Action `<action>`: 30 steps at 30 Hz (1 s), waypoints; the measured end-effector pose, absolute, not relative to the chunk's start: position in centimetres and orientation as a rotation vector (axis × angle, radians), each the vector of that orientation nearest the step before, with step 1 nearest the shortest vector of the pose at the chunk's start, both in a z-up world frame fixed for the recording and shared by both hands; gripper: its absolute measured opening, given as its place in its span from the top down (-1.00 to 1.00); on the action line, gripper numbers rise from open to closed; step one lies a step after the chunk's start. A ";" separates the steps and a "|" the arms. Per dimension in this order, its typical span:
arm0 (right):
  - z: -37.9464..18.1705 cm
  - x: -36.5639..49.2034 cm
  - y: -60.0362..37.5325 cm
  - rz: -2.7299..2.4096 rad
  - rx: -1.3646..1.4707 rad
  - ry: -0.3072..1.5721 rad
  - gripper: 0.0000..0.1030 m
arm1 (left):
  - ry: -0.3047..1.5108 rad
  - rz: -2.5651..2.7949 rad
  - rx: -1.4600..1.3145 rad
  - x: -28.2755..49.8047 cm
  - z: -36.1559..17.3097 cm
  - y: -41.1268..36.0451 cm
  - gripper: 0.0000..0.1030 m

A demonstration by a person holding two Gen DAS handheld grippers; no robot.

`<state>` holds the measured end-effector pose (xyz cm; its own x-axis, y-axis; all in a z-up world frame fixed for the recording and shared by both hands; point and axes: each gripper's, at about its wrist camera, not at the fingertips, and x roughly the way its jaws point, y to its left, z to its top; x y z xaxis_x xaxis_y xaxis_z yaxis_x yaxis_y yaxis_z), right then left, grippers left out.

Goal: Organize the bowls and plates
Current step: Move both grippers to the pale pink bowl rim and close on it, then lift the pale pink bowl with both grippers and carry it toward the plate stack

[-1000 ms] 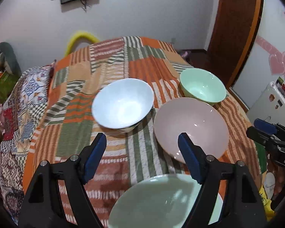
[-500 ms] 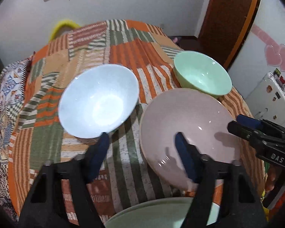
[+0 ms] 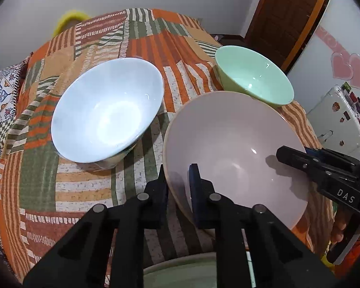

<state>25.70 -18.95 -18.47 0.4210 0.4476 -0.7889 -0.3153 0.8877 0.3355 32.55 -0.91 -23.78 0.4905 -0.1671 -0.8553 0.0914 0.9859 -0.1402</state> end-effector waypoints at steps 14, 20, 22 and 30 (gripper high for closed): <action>-16.6 24.2 -18.5 0.482 0.144 1.018 0.60 | 1.002 -0.149 -0.120 28.8 -20.6 -0.3 0.70; -14.5 22.7 -17.9 0.504 0.128 0.972 0.59 | 0.962 -0.128 -0.112 26.3 -18.4 0.1 0.70; -13.8 22.2 -17.6 0.509 0.125 0.957 0.59 | 0.951 -0.129 -0.131 25.5 -17.6 0.5 0.70; -11.4 19.7 -16.6 0.542 0.100 0.908 0.59 | 0.902 -0.108 -0.144 21.5 -14.7 1.3 0.70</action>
<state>19.74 -16.57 -11.41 0.4920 0.4866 -0.7219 -0.4044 0.8621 0.3055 21.52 1.26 -14.74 0.6154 -0.1536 -0.7731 0.0329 0.9850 -0.1695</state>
